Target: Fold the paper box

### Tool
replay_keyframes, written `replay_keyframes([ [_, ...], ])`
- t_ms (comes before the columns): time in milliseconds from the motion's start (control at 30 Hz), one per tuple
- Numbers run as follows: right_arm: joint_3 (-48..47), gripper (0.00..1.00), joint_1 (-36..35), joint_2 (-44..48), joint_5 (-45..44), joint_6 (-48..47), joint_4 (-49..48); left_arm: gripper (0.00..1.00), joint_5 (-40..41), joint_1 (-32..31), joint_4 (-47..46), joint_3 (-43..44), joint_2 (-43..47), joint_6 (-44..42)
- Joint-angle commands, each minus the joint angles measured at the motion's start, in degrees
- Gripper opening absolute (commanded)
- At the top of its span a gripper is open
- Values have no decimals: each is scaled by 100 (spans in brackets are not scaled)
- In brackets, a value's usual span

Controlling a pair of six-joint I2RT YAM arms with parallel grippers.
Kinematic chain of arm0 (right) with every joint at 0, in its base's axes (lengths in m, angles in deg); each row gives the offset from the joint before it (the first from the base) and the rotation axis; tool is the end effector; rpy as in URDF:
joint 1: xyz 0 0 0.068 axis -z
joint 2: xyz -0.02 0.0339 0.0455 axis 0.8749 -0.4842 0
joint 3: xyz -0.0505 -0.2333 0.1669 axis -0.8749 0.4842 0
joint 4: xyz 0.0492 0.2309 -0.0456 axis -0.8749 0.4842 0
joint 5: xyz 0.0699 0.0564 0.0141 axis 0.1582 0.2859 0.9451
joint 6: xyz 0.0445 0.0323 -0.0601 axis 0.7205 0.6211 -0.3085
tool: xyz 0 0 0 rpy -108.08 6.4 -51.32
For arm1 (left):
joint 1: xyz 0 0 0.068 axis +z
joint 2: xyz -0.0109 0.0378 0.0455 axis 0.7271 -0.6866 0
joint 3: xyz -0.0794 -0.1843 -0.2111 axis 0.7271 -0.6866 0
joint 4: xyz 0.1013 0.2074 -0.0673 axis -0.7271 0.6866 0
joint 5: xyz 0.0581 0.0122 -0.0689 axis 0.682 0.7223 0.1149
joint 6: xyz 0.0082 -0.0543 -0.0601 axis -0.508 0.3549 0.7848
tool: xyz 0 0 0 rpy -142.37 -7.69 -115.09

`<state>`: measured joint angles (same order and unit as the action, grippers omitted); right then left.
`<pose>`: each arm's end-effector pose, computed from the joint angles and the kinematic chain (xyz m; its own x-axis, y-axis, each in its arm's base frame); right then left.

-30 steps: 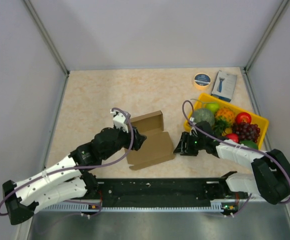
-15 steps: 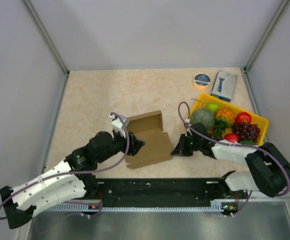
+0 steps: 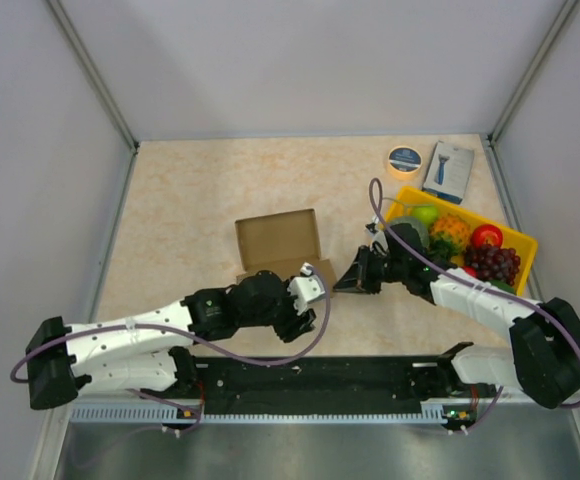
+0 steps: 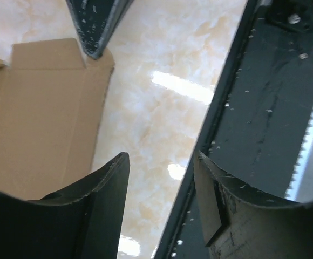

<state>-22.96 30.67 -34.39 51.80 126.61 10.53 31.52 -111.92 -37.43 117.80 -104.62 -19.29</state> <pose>0.1867 0.1535 0.2032 -0.9586 0.1849 -0.2165 -0.0678 0.5904 0.8043 0.0827 -0.1980 0.2558 -0.2894 0.4685 -0.8347 0.9240 0.3645 -0.1158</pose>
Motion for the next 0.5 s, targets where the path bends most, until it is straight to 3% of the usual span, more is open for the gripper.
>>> replay_keyframes([
  [0, -240, 0, 93, -23, 435, 104, 157, 56, 1030, -134, 184, 700, -391, -877],
  [200, -363, 0, 154, -14, 593, 166, 192, 53, 2244, -381, 509, 1113, -1094, -1299],
  [333, -460, 0, 207, -32, 682, 192, 200, 51, 1834, -416, 808, 1332, -1437, -1467],
  [467, -556, 0, 242, -23, 761, 210, 218, 52, 2113, -416, 993, 1543, -1770, -1449],
])
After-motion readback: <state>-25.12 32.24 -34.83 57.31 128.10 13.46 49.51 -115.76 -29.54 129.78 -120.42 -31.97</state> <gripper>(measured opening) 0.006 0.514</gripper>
